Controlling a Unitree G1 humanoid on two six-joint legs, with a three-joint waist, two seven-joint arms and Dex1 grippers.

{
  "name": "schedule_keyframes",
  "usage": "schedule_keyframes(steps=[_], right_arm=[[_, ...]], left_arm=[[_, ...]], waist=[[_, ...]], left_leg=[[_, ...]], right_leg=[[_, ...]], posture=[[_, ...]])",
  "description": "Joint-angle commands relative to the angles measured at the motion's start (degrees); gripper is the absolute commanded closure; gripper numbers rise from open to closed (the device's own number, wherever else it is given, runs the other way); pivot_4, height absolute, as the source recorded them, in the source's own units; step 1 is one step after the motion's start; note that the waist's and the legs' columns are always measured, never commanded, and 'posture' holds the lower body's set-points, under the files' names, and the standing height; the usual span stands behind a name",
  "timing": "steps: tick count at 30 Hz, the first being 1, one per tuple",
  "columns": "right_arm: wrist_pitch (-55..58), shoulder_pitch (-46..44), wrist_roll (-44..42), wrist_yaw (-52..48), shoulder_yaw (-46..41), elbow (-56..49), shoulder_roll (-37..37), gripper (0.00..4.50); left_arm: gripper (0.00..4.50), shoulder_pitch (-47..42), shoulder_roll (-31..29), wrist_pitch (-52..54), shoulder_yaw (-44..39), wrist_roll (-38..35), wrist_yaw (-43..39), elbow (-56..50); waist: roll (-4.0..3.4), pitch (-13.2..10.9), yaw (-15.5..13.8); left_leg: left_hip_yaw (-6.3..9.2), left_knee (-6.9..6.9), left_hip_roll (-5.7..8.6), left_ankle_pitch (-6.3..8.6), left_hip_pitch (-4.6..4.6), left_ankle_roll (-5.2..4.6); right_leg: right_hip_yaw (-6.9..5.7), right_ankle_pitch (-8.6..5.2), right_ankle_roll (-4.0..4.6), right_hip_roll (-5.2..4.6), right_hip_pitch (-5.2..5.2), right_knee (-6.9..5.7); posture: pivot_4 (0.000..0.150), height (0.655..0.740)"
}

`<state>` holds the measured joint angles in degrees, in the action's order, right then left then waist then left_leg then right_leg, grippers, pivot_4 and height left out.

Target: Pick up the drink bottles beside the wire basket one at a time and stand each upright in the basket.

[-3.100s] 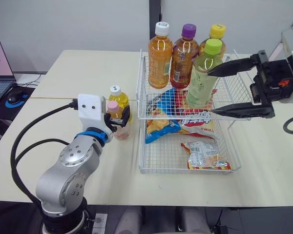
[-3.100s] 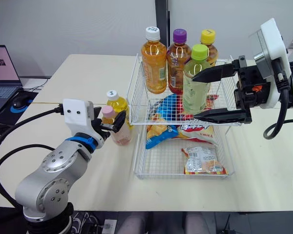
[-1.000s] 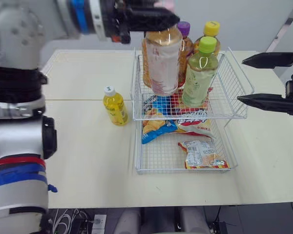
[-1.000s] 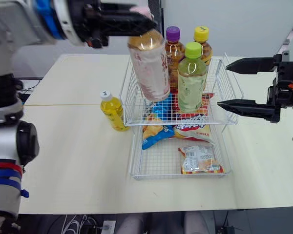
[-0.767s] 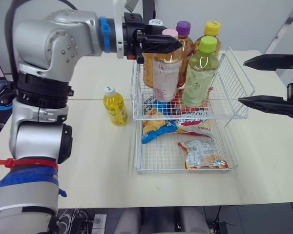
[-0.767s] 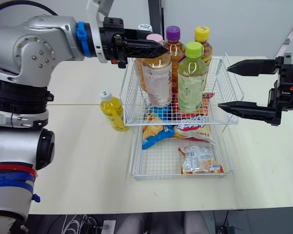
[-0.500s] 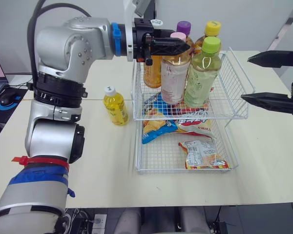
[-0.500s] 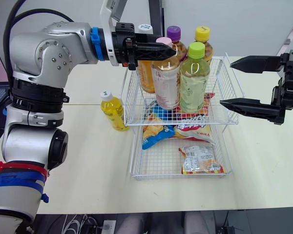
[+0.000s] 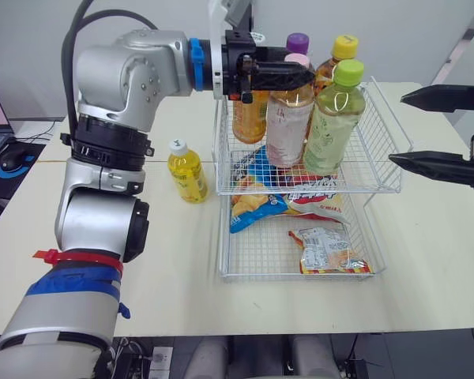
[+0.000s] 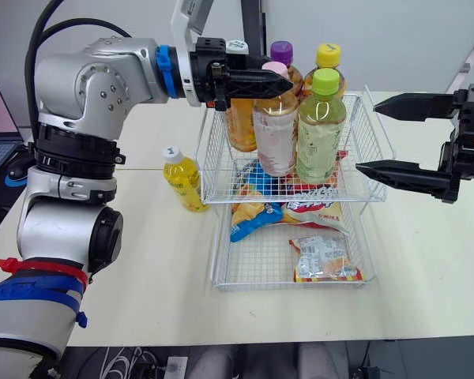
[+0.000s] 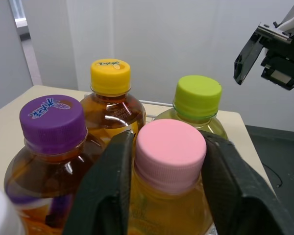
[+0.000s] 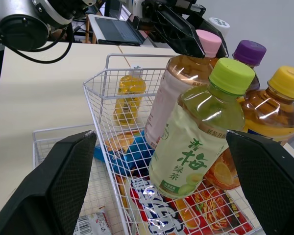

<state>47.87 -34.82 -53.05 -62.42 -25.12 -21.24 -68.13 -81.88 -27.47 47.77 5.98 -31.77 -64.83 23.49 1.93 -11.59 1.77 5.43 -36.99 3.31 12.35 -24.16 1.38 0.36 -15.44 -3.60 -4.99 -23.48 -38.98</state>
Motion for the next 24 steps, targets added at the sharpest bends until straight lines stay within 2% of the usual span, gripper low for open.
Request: schedule_keyframes(steps=[1, 4, 5, 17, 24], right_arm=[[-1.1, -0.4, -0.4, 0.2, -2.7, -0.5, -1.4, 0.00], [-1.3, -0.3, -0.3, 0.3, -2.8, -0.5, -1.5, 0.00], [-1.4, -0.3, -0.3, 0.3, -2.9, -0.6, -1.5, 0.00], [-2.9, -1.2, 0.3, 0.3, -2.0, 0.1, -2.0, 0.00], [-4.3, -2.6, 0.6, -0.7, -0.3, 1.8, -2.3, 0.00]], left_arm=[[1.23, -3.3, -1.2, 1.1, -2.8, -1.4, -1.7, -2.0], [0.24, -4.0, -2.0, 2.0, -3.6, -1.4, -2.2, -2.4], [0.03, -4.1, -2.2, 2.2, -3.9, -1.5, -2.3, -2.6], [0.03, -4.3, -11.3, 8.8, -8.9, -5.9, -3.5, -11.3], [0.03, -0.7, -21.2, 10.0, -11.9, -4.4, -1.3, -12.9]], waist=[[0.00, 0.0, 0.0], [0.00, 0.0, 0.0], [0.00, 0.0, 0.0], [-0.01, 0.0, 0.1], [-0.01, 0.0, 0.1]], left_leg=[[0.00, 0.00, 0.00, 0.00, 0.00, 0.00], [0.00, 0.00, 0.00, 0.00, 0.01, 0.00], [0.00, 0.00, 0.00, 0.00, 0.01, 0.00], [-0.01, 0.01, -0.03, 0.00, 0.06, 0.00], [-0.02, 0.01, -0.03, 0.00, 0.11, 0.00]], right_leg=[[0.00, 0.00, 0.00, 0.00, 0.00, 0.00], [0.00, 0.00, 0.00, 0.00, 0.00, 0.00], [0.00, 0.00, 0.00, 0.00, 0.00, 0.00], [0.02, 0.00, 0.00, 0.02, 0.02, -0.01], [0.03, 0.00, -0.01, 0.02, 0.06, -0.02]], posture=[[0.150, 0.7400], [0.150, 0.7400], [0.150, 0.7400], [0.150, 0.7400], [0.150, 0.7400]])
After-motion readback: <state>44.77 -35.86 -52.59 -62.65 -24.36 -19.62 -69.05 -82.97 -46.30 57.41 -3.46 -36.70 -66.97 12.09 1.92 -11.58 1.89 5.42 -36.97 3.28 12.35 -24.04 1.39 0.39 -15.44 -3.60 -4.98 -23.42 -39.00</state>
